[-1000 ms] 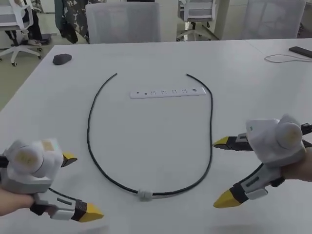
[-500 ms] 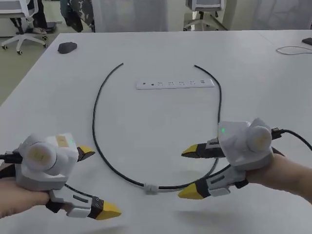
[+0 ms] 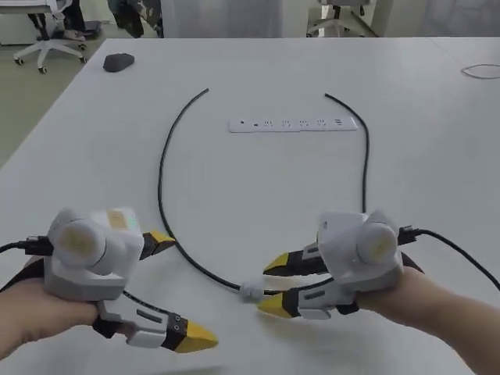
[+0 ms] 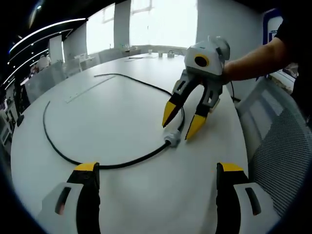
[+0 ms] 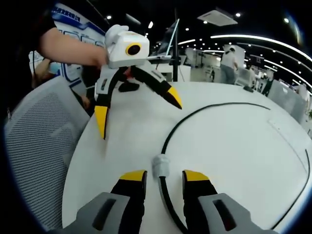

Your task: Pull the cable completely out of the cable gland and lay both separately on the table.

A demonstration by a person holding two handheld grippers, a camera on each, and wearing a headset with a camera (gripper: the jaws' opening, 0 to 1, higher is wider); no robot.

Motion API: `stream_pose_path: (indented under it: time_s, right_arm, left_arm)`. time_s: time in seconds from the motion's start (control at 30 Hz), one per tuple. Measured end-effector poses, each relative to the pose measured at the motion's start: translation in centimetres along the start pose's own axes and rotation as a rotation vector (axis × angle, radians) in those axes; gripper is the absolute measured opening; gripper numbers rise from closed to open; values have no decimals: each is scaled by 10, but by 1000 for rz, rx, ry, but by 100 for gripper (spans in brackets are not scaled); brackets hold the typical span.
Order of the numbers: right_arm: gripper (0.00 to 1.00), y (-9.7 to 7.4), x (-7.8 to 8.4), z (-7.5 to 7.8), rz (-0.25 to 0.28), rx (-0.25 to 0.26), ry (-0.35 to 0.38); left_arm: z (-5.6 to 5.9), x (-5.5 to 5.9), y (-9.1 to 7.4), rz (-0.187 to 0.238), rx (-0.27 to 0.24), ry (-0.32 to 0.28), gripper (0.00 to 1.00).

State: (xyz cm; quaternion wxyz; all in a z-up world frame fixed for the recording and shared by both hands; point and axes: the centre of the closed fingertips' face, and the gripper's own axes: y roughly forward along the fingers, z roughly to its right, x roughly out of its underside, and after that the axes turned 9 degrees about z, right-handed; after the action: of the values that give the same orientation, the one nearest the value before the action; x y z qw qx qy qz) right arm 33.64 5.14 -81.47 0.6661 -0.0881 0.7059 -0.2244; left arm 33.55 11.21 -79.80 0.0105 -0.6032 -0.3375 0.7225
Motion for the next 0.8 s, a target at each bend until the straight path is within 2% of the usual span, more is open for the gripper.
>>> stream_pose_path:
  time_s: [0.2,0.27,0.3,0.33,0.37,0.5,0.6,0.67,0.7,0.8]
  right_arm:
    - [21,5,1,0,1,-3,1]
    - [17,6,3,-1,-6,-7,4]
    - [14,7,5,-2,-17,-11,-16]
    - [11,10,-3,-1,21,-14,-92]
    - [10,7,3,-4,-9,-7,-66]
    - [9,10,1,-3,17,-1,-41]
    - [9,9,2,-3,25,3,-33]
    - [8,7,3,-4,24,5,-42]
    - [8,6,3,-6,23,-8,-26]
    - [8,-2,5,-11,12,-34,-54]
  left_arm:
    - [2,-1,3,6,7,-25,99]
    - [3,0,4,8,13,-28,99]
    - [5,-3,4,19,21,-17,99]
    - [6,-8,4,48,25,11,99]
    - [5,-9,4,51,19,16,99]
    - [3,-7,5,38,17,-9,99]
    - [6,-14,6,62,29,-31,98]
    - [8,-20,6,88,33,-25,90]
    - [11,-23,7,101,43,-34,88]
    - [21,-28,10,115,78,-71,87]
